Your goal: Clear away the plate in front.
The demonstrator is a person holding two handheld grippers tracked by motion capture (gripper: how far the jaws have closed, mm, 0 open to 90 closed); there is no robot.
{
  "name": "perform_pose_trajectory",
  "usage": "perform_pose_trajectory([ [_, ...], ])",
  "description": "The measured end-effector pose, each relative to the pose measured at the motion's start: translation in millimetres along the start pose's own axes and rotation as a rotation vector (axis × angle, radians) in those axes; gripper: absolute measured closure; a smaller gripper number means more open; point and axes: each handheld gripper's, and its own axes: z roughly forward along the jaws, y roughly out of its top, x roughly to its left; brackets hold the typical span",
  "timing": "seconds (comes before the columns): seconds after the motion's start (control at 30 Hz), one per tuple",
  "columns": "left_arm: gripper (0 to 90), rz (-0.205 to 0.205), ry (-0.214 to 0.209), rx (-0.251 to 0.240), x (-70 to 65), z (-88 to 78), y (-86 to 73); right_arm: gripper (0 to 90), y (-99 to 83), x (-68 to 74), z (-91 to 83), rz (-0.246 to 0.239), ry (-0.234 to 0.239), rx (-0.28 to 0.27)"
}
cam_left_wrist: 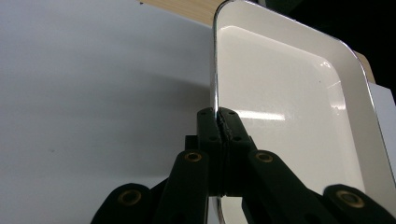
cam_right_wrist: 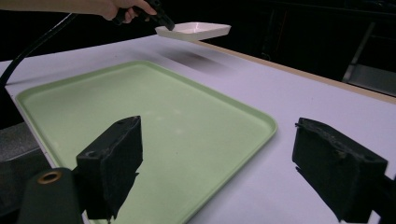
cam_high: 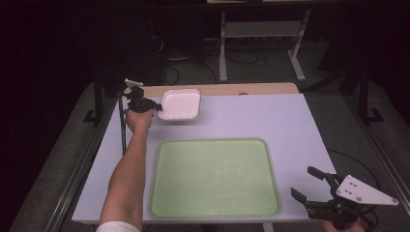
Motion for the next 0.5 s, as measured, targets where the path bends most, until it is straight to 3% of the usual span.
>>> perform_pose_trajectory([
  [0.5,89.1,0.033,-0.028,-0.015,-10.8,-18.4,-1.5,15.2,-0.2,0.1,0.4,0.001,0.002,0.001],
])
